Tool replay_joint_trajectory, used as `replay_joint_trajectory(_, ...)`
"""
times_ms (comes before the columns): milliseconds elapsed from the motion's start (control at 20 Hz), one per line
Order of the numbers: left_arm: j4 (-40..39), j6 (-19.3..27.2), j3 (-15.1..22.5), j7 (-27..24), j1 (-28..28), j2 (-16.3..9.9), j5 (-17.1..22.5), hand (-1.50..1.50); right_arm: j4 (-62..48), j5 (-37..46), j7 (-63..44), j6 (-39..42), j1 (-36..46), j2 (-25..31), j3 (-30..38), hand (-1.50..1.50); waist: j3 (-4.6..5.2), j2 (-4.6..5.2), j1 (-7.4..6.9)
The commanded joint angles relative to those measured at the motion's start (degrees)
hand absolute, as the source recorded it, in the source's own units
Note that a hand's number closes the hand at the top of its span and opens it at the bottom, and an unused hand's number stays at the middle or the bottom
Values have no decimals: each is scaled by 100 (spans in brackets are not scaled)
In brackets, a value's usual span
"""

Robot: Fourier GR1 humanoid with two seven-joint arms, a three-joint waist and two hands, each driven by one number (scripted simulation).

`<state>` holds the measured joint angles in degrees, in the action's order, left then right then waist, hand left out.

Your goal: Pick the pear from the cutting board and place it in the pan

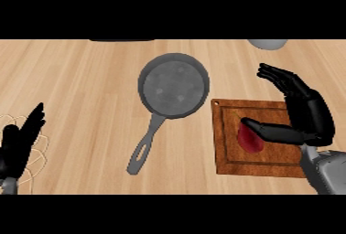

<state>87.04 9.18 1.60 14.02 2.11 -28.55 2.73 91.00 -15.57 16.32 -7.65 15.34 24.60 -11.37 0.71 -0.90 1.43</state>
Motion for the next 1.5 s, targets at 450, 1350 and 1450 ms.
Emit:
replay_joint_trajectory(450, -1080, -46, -347, 139, -897, 246, -25, 0, 267, 332, 1643, 1069, -1176, 775, 812, -150, -68, 86, -90)
replay_joint_trajectory(1350, -1157, -86, -253, -190, -679, 423, -180, 0, 2588, 3445, -3618, 1653, -295, 2994, -757, -150, -49, 103, -319)
replay_joint_trajectory(1450, -1334, -193, -385, 35, -1107, 245, -161, 0, 2788, 3692, -4024, 1917, -144, 2831, -1101, -150, -57, 107, -232)
